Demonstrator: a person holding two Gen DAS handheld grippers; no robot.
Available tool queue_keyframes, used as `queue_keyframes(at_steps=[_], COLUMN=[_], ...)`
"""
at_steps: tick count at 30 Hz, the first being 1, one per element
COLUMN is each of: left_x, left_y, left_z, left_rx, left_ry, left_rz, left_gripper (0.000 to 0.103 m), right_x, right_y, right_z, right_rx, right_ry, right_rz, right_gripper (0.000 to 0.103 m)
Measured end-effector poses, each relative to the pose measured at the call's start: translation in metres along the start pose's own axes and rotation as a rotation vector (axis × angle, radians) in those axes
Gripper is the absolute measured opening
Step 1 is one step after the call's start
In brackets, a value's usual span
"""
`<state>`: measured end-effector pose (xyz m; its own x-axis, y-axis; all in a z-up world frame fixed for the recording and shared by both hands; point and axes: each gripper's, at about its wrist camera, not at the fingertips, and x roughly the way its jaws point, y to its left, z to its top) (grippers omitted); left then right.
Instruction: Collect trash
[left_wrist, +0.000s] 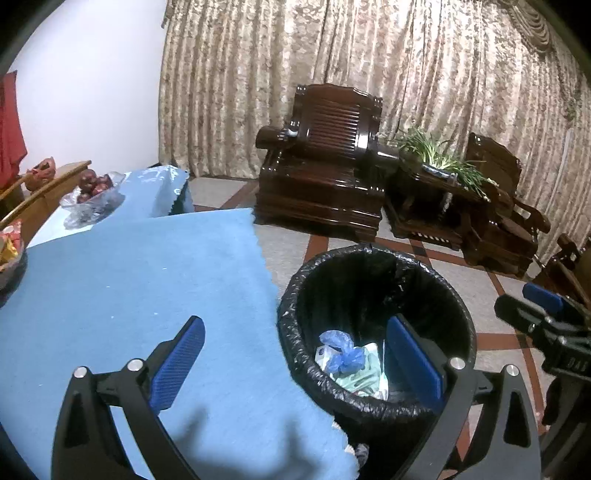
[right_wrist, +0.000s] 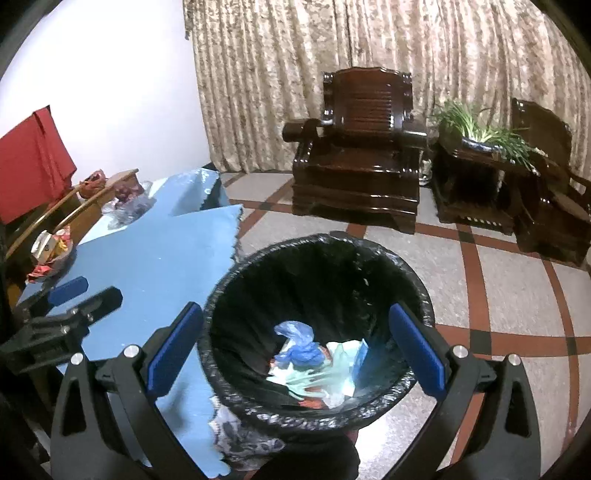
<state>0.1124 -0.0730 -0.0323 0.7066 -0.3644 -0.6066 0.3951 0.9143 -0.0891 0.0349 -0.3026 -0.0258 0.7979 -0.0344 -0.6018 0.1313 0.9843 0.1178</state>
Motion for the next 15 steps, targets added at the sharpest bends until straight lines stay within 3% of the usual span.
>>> queue_keyframes(at_steps=[15], left_x=[-0.054], left_y=[0.003], left_z=[0.000], left_rx=[0.007], left_ry=[-0.057], left_rz=[0.050], left_gripper=[0.097], right_x=[-0.040], right_y=[0.042], right_z=[0.011], right_rx=[-0.079], right_ry=[-0.035], right_rz=[0.045], right_gripper=[0.098])
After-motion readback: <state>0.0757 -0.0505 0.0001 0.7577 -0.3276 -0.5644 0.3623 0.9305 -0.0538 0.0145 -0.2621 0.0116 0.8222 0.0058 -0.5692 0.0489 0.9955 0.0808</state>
